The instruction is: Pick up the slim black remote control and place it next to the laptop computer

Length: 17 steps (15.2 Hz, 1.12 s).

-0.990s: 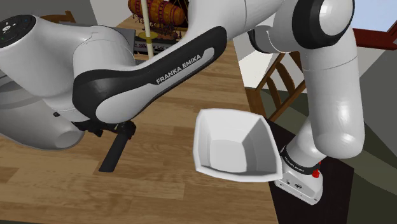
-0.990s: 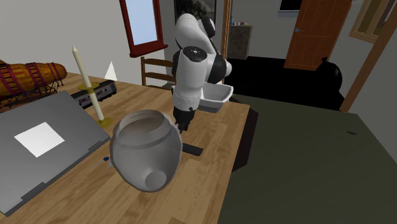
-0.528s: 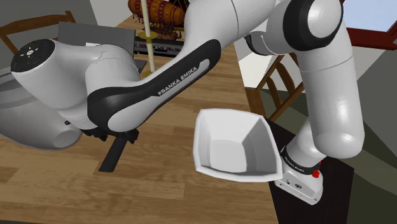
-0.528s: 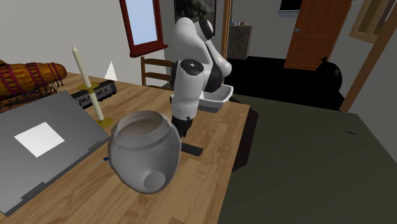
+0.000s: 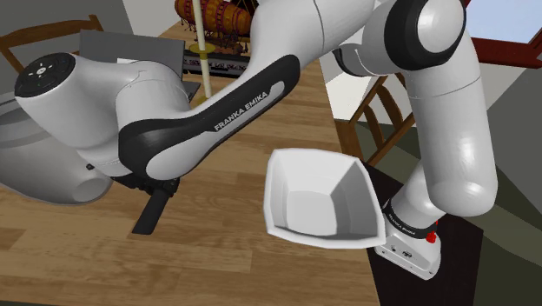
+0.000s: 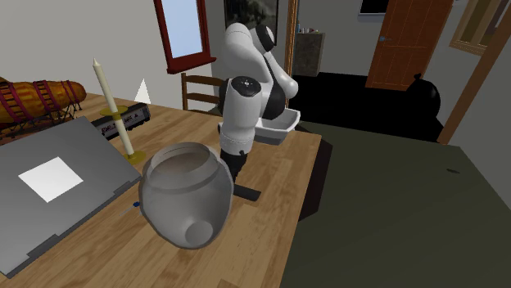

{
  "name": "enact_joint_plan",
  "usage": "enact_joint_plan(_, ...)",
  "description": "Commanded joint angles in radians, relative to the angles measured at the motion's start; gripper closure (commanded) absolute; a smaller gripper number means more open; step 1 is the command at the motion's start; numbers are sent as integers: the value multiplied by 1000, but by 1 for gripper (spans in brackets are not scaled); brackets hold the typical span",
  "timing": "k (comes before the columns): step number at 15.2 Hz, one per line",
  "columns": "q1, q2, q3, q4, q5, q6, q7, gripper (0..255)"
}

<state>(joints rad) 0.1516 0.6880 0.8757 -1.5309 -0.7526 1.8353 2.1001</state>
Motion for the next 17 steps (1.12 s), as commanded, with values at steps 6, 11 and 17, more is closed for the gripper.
enact_joint_plan(6, 5, 9, -5, 0, -1, -10, 2, 255)
enact_joint_plan(11, -2, -12, 8, 12, 15, -36, -13, 255)
enact_joint_plan(17, -3, -40, 26, 52, 41, -92, -38, 255)
